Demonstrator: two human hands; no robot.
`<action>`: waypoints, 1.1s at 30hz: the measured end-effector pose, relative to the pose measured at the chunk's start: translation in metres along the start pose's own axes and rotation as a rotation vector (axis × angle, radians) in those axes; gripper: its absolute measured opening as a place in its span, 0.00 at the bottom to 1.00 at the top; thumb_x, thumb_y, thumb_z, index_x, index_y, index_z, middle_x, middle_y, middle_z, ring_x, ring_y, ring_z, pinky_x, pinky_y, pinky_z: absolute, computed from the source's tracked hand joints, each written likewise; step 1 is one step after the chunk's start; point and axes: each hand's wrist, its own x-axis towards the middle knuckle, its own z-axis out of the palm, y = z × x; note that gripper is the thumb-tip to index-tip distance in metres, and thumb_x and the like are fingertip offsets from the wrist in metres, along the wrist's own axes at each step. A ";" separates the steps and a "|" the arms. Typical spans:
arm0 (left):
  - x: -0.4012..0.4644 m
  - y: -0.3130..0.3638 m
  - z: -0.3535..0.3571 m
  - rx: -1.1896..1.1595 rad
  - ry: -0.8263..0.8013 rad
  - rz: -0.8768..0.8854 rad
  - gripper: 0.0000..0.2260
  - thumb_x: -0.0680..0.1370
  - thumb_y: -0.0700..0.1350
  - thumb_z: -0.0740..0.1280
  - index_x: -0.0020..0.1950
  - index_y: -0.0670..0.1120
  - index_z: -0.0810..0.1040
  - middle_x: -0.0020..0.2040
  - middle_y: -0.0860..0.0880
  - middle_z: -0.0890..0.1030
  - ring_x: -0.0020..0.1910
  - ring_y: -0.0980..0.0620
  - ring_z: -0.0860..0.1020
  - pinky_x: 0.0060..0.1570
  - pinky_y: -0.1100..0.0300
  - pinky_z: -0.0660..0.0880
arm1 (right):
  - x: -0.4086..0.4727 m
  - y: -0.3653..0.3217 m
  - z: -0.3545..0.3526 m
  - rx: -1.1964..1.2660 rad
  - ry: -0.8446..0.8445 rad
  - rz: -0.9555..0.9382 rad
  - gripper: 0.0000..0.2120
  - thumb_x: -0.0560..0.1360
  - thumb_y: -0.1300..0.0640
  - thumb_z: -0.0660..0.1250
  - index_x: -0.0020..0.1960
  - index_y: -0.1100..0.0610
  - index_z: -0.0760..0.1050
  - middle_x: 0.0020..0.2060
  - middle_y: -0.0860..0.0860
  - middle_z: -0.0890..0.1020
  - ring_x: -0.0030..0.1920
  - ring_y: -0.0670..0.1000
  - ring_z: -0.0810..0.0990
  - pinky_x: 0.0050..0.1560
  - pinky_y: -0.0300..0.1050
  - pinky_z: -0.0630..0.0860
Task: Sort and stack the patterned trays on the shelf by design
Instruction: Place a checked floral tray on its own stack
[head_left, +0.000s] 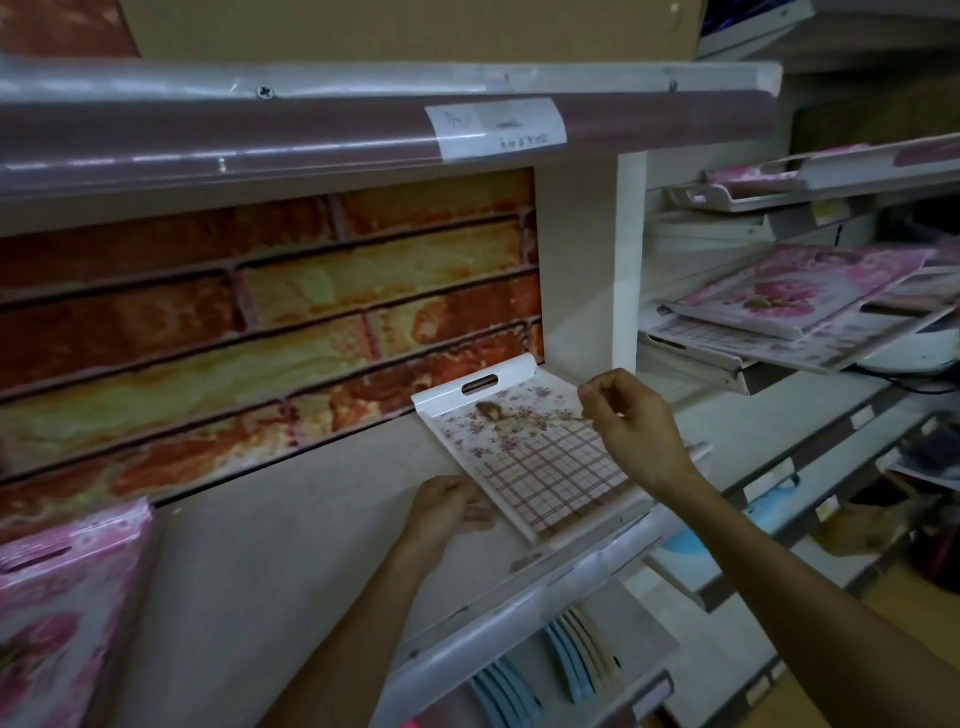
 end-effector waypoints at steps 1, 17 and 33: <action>0.004 -0.001 0.003 0.008 -0.041 -0.006 0.09 0.80 0.37 0.62 0.53 0.34 0.80 0.45 0.40 0.84 0.43 0.42 0.84 0.43 0.54 0.83 | 0.004 0.001 0.000 -0.012 0.003 -0.001 0.06 0.79 0.51 0.63 0.46 0.52 0.76 0.39 0.53 0.82 0.41 0.53 0.80 0.41 0.46 0.77; 0.045 0.009 0.028 0.022 0.176 0.111 0.09 0.76 0.39 0.66 0.55 0.40 0.79 0.47 0.42 0.85 0.40 0.45 0.84 0.30 0.55 0.80 | 0.074 0.053 -0.005 -0.044 -0.017 0.108 0.06 0.78 0.56 0.63 0.45 0.56 0.76 0.38 0.49 0.82 0.40 0.49 0.79 0.45 0.43 0.76; -0.009 -0.004 -0.039 0.227 0.497 0.189 0.11 0.75 0.40 0.67 0.57 0.45 0.79 0.50 0.48 0.85 0.47 0.50 0.84 0.50 0.49 0.81 | 0.116 0.123 0.054 -0.641 -0.620 0.270 0.14 0.77 0.50 0.64 0.37 0.58 0.73 0.31 0.50 0.76 0.33 0.48 0.76 0.30 0.39 0.69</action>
